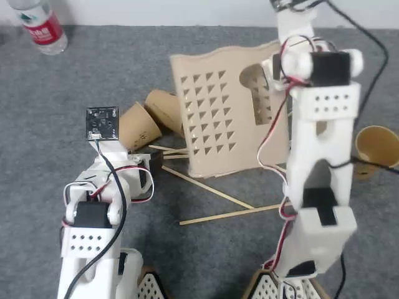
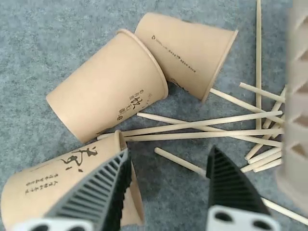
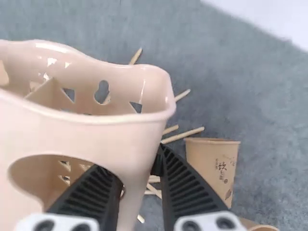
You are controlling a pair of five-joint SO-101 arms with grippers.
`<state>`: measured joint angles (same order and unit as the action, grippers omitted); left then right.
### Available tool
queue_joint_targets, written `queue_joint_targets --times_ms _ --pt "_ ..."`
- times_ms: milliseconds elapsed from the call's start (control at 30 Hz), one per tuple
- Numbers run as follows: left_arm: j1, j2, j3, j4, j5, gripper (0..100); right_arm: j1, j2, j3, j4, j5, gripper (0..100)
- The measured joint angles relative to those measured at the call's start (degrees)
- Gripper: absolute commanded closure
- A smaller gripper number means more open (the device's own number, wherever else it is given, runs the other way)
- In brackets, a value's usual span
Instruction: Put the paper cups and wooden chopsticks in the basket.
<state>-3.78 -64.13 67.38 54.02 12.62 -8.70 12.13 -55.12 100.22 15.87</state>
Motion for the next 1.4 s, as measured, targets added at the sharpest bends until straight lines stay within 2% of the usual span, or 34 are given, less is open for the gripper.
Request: queue_joint_targets --times_ms 333,567,833,933,1067,1167,1333,1400 --pt "0.0 0.0 0.0 0.0 0.0 76 0.2 -20.5 0.9 0.4 -2.5 99.1" --pt "0.0 0.0 0.0 0.0 0.0 76 -4.1 -38.9 19.6 -1.2 -4.8 99.1" --pt "0.0 0.0 0.9 0.0 0.0 76 -5.1 -59.8 59.0 -27.6 -5.0 99.1" --pt "0.0 0.0 0.9 0.0 0.0 76 -4.9 -63.2 71.9 -38.6 -5.0 99.1" --pt "0.0 0.0 0.9 0.0 0.0 76 -5.0 -63.7 82.0 -51.3 -5.2 99.1" --pt "0.0 0.0 0.9 0.0 0.0 75 -3.7 -64.4 89.6 -60.2 -8.8 99.1" --pt "0.0 0.0 0.9 0.0 0.0 75 4.7 -68.1 105.0 -69.7 -20.4 99.1" --pt "0.0 0.0 0.9 0.0 0.0 75 7.1 -72.4 111.7 -72.6 -21.9 99.1"
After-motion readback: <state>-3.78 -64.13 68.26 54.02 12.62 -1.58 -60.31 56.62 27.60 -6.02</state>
